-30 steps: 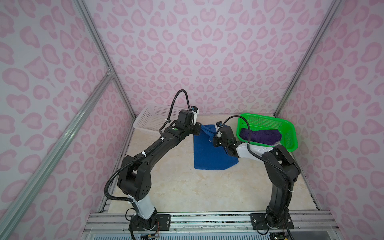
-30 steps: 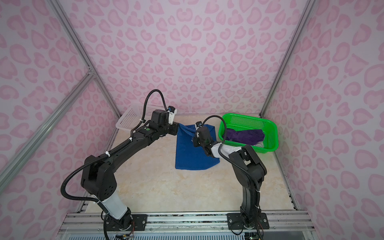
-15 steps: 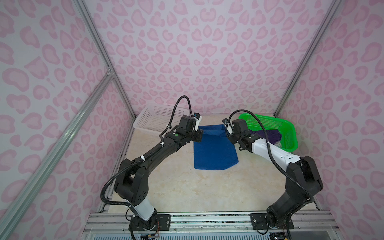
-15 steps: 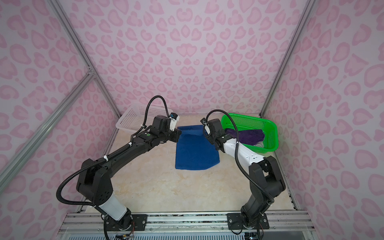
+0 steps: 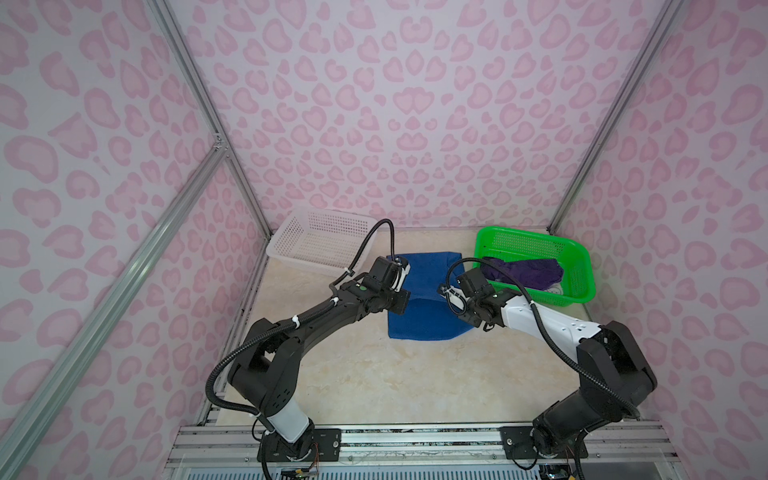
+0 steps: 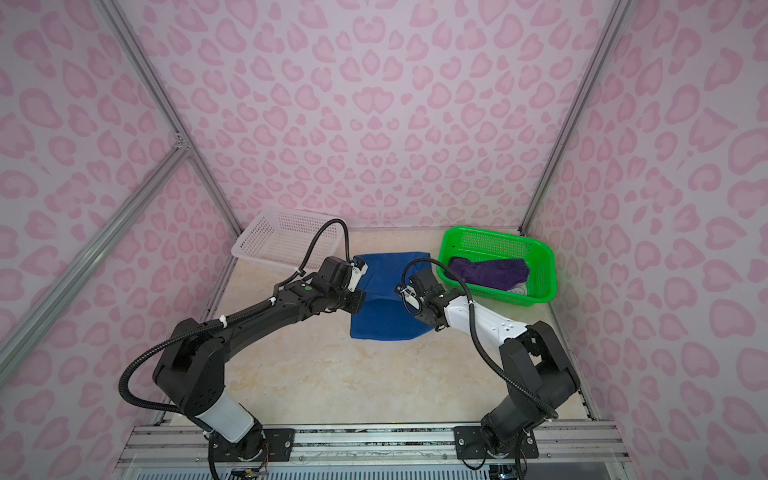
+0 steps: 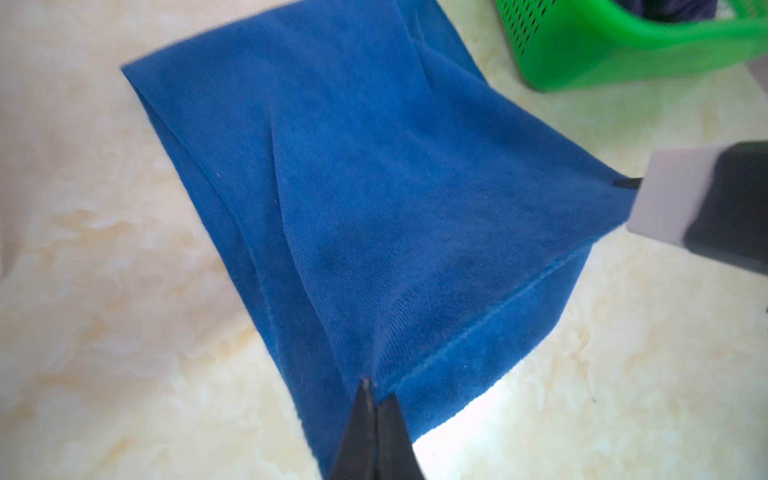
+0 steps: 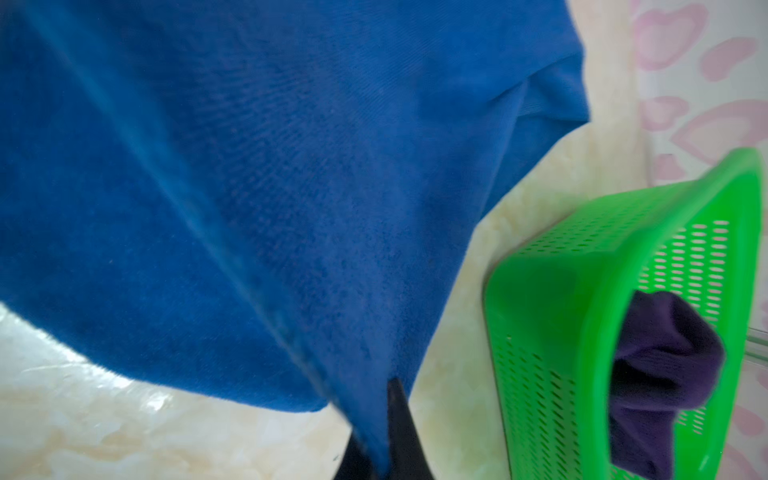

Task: Fold and stack the towels
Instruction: 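Open both grippers and lift them off the folded blue towel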

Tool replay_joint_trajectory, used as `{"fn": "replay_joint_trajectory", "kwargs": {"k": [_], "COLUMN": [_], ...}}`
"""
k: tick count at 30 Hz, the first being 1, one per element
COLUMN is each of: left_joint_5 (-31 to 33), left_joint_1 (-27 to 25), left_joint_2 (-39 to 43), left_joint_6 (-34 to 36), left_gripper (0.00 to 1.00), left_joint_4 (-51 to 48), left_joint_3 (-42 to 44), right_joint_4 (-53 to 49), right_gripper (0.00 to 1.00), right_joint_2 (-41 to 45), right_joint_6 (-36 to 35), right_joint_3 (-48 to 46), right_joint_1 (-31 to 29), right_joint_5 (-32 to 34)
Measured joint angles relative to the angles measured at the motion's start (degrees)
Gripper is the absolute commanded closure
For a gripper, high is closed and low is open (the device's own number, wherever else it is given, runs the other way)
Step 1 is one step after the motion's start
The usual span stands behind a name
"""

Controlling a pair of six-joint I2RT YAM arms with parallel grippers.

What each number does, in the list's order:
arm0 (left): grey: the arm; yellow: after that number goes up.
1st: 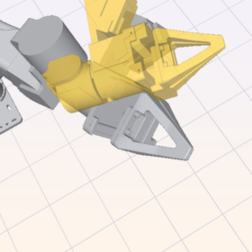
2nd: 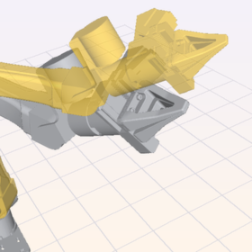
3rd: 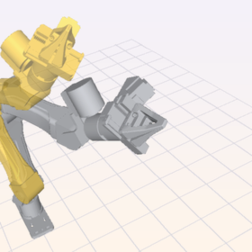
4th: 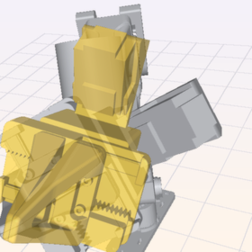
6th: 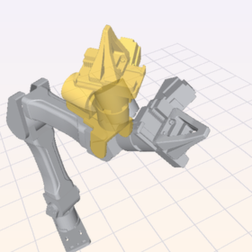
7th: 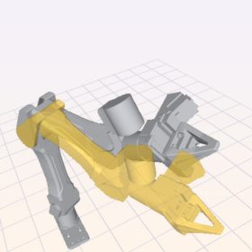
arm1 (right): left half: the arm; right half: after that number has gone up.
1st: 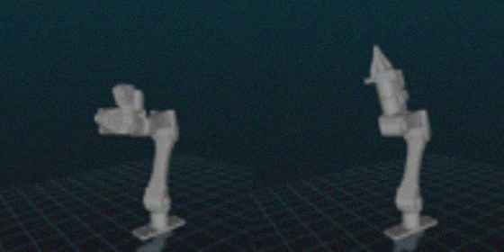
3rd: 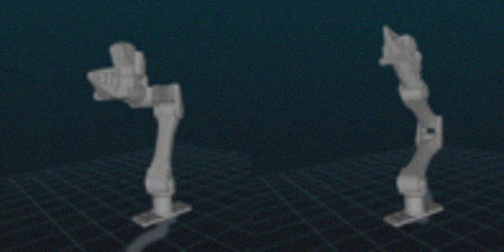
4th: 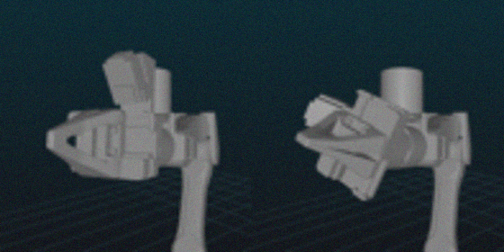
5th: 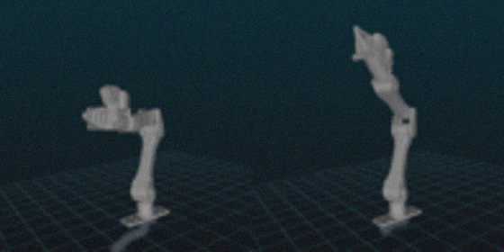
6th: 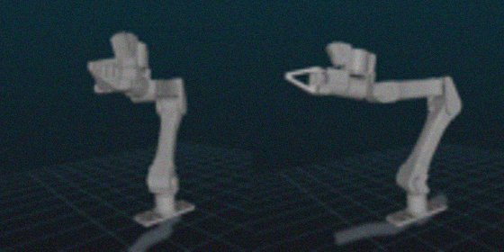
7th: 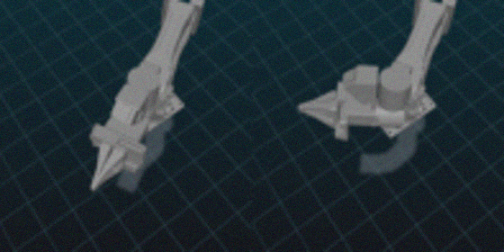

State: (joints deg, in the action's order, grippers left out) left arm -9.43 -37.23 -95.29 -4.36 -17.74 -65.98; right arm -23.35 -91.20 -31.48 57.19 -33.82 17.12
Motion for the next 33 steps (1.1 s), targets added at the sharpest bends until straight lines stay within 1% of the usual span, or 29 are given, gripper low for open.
{"fn": "replay_joint_trajectory", "kwargs": {"k": [9, 10, 12, 13, 17, 19, 22, 23, 24, 25, 28, 31, 33], "left_joint_5": [1.66, 1.70, 1.68, 1.70, 1.70, 1.68, 1.66, 1.70, 1.86, 2.12, 2.56, 4.28, 6.45], "left_joint_1": [-2.27, -2.49, -2.64, -2.62, -2.75, -2.91, -2.91, -2.89, -2.89, -2.89, -2.89, -2.89, -2.89], "left_joint_2": [-2.43, -2.67, -3.02, -3.10, -3.04, -2.58, -0.74, 0.00, 0.55, 1.36, 3.65, 6.21, 7.78], "left_joint_6": [-0.46, -0.50, -0.68, -0.90, -1.51, -1.53, -1.53, -1.53, -1.46, -1.53, -1.77, -2.56, -2.62], "left_gripper": [0.97, 0.97, 0.96, 0.95, 0.87, 0.81, 0.70, 0.47, 0.01, 0.02, 0.02, 0.02, 0.02], "left_joint_4": [-0.22, -0.17, 0.00, 0.24, 1.42, 1.33, 0.94, 0.94, 0.90, 0.57, -0.46, -0.59, 0.11], "left_joint_3": [4.50, 4.83, 5.22, 5.51, 6.51, 7.06, 7.37, 7.41, 7.50, 7.63, 7.98, 8.72, 9.77], "right_joint_4": [-5.57, -6.32, -8.02, -8.31, -12.00, -13.55, -15.56, -16.15, -16.59, -16.98, -17.81, -16.90, -15.30], "right_gripper": [1.00, 0.99, 0.95, 0.91, 0.70, 0.64, 0.59, 0.58, 0.58, 0.57, 0.57, 0.57, 0.57], "right_joint_2": [-3.89, -4.37, -5.77, -6.23, -7.87, -7.72, -5.84, -4.81, -4.04, -3.08, -0.26, 3.65, 5.20], "right_joint_6": [1.95, 1.95, 2.36, 2.58, 3.78, 4.09, 4.90, 4.92, 4.96, 5.16, 5.55, 7.23, 10.10], "right_joint_3": [-0.35, -0.13, 0.81, 1.11, 3.28, 3.85, 4.00, 4.02, 4.07, 4.09, 4.09, 4.09, 4.74], "right_joint_1": [-1.95, -2.19, -2.60, -2.69, -2.97, -2.97, -2.95, -2.91, -2.86, -2.71, -2.19, -1.07, -0.72], "right_joint_5": [-2.16, -2.32, -2.84, -2.95, -4.66, -6.01, -7.63, -8.17, -8.57, -8.92, -10.54, -11.56, -11.69]}}
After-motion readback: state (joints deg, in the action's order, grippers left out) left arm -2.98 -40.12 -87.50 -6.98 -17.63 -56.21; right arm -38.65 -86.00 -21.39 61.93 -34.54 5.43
